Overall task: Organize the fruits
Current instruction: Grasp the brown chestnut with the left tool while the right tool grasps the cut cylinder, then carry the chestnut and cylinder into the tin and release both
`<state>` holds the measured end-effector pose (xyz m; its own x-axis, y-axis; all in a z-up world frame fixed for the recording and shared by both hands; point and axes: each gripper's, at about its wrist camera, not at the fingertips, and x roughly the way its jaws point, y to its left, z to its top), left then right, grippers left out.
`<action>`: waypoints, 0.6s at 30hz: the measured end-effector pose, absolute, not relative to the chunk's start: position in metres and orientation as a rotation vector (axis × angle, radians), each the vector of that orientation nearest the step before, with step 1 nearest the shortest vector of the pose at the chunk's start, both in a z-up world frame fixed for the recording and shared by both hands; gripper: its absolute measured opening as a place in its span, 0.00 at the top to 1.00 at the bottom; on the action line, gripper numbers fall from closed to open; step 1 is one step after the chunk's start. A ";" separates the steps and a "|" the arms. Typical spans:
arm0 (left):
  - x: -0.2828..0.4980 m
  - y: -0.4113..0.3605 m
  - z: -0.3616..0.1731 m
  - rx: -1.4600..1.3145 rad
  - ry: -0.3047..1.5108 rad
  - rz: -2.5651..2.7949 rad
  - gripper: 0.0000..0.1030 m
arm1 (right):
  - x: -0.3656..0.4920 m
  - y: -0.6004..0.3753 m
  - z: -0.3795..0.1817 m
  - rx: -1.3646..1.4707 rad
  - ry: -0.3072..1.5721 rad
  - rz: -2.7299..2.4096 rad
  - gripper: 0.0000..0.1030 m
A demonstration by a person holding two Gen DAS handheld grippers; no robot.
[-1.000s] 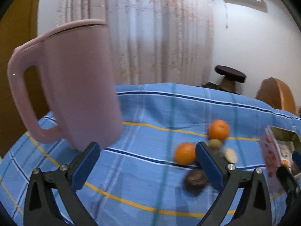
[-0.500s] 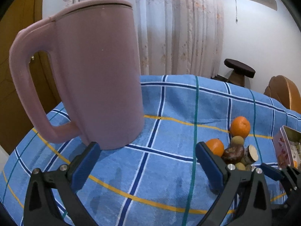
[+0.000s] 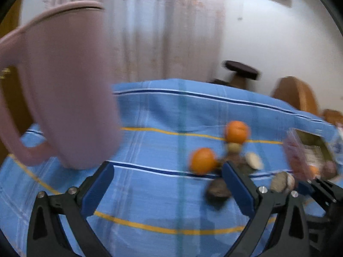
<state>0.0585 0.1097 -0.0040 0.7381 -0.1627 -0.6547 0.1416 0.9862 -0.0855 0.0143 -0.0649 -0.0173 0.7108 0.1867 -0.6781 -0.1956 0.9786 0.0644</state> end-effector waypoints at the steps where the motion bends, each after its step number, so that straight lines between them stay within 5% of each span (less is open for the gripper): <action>1: 0.057 0.104 -0.005 -0.028 0.731 -0.213 0.02 | 0.008 -0.069 -0.014 -0.010 0.732 0.202 0.55; 5: 0.054 0.080 -0.013 0.060 0.769 -0.311 0.09 | -0.012 -0.092 -0.006 0.030 0.696 0.183 0.55; 9: 0.058 0.071 -0.028 0.105 0.840 -0.336 0.30 | -0.017 -0.104 -0.006 0.049 0.702 0.179 0.55; 18: 0.073 0.056 -0.042 0.117 0.893 -0.285 0.36 | -0.017 -0.103 -0.006 0.064 0.702 0.202 0.55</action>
<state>0.0730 0.0563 -0.0422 0.5929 -0.1955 -0.7812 0.2927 0.9560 -0.0171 -0.0173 -0.1026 -0.0056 0.7452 0.2056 -0.6344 -0.1625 0.9786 0.1262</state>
